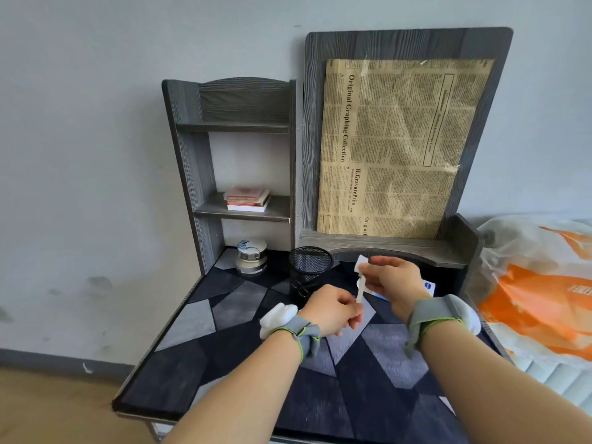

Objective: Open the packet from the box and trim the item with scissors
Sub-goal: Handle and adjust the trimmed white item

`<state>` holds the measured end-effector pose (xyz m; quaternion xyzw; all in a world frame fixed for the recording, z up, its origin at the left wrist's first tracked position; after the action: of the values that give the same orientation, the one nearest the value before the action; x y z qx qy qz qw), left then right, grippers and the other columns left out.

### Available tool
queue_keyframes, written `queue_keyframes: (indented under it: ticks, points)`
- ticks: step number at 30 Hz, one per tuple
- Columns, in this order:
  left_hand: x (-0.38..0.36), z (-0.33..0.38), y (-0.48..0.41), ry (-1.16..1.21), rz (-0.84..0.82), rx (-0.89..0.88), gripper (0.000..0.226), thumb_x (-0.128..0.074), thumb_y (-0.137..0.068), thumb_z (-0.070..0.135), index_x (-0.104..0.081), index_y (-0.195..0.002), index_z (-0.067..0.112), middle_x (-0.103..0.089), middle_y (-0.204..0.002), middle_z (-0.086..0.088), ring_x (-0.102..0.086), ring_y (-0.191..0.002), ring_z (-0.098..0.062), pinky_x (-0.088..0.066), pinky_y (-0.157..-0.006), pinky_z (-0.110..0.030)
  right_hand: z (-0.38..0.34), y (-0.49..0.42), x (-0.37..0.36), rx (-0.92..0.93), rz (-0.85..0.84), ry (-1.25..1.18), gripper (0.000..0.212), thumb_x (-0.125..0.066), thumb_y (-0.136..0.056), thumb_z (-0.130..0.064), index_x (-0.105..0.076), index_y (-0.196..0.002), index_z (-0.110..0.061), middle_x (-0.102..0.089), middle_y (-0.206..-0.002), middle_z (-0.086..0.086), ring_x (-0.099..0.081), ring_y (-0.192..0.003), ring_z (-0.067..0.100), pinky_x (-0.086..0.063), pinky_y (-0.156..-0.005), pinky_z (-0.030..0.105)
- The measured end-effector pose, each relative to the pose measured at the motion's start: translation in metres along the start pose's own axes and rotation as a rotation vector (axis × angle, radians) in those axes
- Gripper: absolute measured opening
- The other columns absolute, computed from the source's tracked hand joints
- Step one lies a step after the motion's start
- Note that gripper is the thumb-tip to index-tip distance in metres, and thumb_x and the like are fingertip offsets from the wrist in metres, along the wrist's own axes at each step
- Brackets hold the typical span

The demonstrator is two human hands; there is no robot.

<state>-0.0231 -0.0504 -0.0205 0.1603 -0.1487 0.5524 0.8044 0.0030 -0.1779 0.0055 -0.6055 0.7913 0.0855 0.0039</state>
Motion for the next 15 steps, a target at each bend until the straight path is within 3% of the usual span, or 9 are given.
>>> queue_keyframes:
  ticks: [5,11,15]
  points:
    - [0.009,0.007,-0.006,0.087,0.066,0.032,0.032,-0.052,-0.091,0.014,-0.059,-0.06,0.014,-0.06,-0.06,-0.003,-0.048,-0.049,-0.008,-0.042,-0.044,-0.017,0.014,0.007,-0.015,-0.028,-0.073,0.045,0.031,-0.072,-0.076,0.003,-0.058,-0.103,-0.001,-0.063,-0.079,0.02,-0.059,-0.062,0.026,-0.053,-0.059,0.032]
    - [0.008,-0.007,0.002,0.016,-0.033,0.05,0.029,-0.056,-0.09,0.02,-0.063,-0.062,0.016,-0.062,-0.061,0.001,-0.051,-0.053,-0.005,-0.045,-0.048,-0.015,0.005,-0.003,-0.001,-0.033,0.024,-0.051,0.033,-0.071,-0.075,0.007,-0.059,-0.104,-0.001,-0.06,-0.069,0.011,-0.056,-0.058,0.02,-0.052,-0.051,0.023]
    - [0.007,-0.012,0.0,0.163,0.099,0.037,0.009,-0.064,-0.085,0.012,-0.062,-0.076,0.009,-0.067,-0.072,-0.009,-0.057,-0.049,-0.009,-0.045,-0.042,-0.017,0.002,-0.004,0.005,0.0,0.058,0.0,0.031,-0.073,-0.074,0.005,-0.061,-0.102,0.0,-0.06,-0.069,0.01,-0.056,-0.057,0.019,-0.053,-0.052,0.021]
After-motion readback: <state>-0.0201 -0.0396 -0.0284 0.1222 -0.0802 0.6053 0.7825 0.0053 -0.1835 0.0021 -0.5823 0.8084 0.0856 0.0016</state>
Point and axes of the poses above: each hand's wrist, its own y-axis away from the middle knuckle, its own x-axis out of the back of the hand, z = x × y, the point moved 5 cm from there along -y, towards the middle knuckle
